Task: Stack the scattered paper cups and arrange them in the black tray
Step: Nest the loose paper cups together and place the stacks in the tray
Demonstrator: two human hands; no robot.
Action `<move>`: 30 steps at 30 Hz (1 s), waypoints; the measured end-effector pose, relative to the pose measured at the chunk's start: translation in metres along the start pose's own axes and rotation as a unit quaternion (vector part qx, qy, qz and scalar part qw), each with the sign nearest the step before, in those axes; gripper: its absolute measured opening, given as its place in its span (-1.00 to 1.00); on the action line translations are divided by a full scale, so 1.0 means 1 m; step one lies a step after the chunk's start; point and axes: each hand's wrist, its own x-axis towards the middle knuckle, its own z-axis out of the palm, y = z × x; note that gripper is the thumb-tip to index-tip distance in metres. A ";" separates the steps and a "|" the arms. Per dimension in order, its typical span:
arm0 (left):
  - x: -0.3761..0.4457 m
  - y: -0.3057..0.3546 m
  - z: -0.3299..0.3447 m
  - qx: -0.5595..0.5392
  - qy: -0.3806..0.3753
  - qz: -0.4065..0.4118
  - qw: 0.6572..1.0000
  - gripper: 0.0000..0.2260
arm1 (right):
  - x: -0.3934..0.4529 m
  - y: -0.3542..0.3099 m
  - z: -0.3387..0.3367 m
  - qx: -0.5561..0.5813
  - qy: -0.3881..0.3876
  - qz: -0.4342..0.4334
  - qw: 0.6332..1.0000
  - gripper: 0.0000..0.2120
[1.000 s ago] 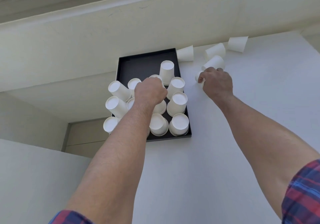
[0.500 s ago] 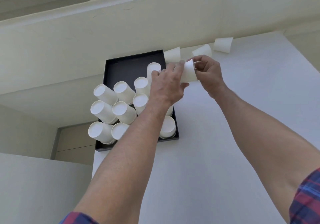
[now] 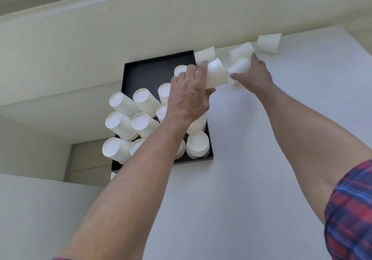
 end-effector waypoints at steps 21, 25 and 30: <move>-0.013 0.006 -0.005 -0.087 -0.015 -0.065 0.994 -0.32 | -0.053 0.006 -0.006 0.520 0.113 -0.115 0.839 -0.95; -0.018 0.015 -0.012 -0.111 -0.007 -0.069 0.991 -0.30 | -0.075 0.002 -0.008 0.516 0.029 -0.159 0.841 -0.94; -0.030 0.025 -0.023 -0.169 -0.007 -0.103 0.980 -0.30 | -0.106 -0.007 -0.008 0.537 -0.067 -0.165 0.825 -0.93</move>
